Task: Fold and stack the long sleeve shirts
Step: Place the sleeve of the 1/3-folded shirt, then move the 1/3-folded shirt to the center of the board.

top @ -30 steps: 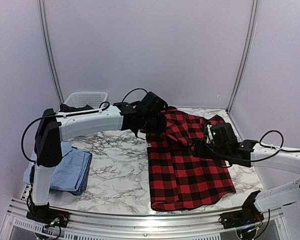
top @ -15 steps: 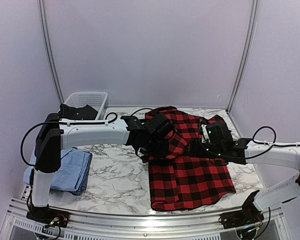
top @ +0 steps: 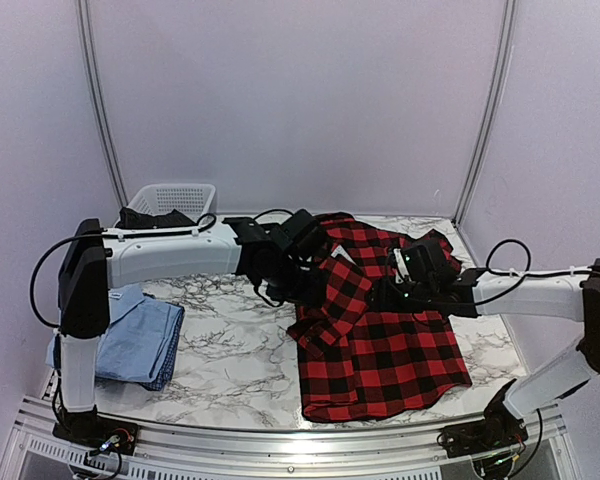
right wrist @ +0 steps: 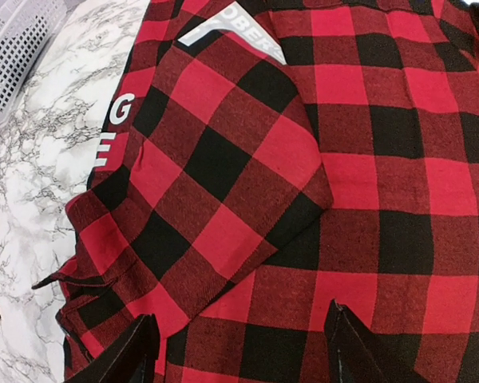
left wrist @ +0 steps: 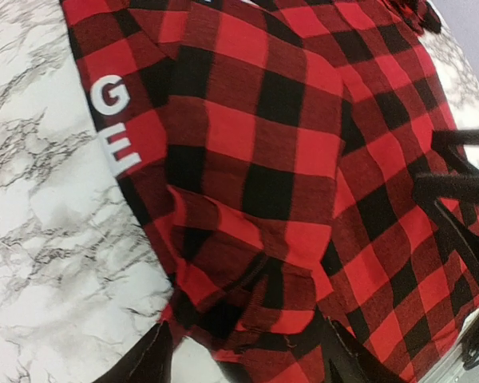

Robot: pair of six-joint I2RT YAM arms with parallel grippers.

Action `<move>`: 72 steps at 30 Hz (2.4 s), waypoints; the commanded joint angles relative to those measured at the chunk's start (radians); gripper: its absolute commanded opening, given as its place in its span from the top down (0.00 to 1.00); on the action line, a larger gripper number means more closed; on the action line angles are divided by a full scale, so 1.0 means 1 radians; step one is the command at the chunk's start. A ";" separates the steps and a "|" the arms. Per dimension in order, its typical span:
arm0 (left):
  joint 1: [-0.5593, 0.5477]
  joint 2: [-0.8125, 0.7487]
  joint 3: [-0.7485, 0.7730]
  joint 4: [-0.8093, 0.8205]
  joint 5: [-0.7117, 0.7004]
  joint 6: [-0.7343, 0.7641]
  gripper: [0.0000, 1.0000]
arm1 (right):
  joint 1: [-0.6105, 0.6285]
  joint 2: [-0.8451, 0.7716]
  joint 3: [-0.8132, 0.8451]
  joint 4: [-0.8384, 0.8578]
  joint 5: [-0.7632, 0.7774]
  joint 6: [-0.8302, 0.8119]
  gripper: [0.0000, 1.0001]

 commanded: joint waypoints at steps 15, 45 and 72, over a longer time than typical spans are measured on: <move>0.262 0.195 -0.003 0.183 0.270 -0.027 0.65 | -0.009 0.134 0.121 -0.033 0.004 -0.036 0.35; 0.300 0.119 -0.182 0.210 0.107 -0.008 1.00 | 0.028 0.163 0.138 -0.017 -0.019 -0.023 0.38; 0.408 -0.262 -0.469 0.082 0.195 0.279 0.67 | 0.159 0.212 0.206 -0.060 0.001 -0.067 0.38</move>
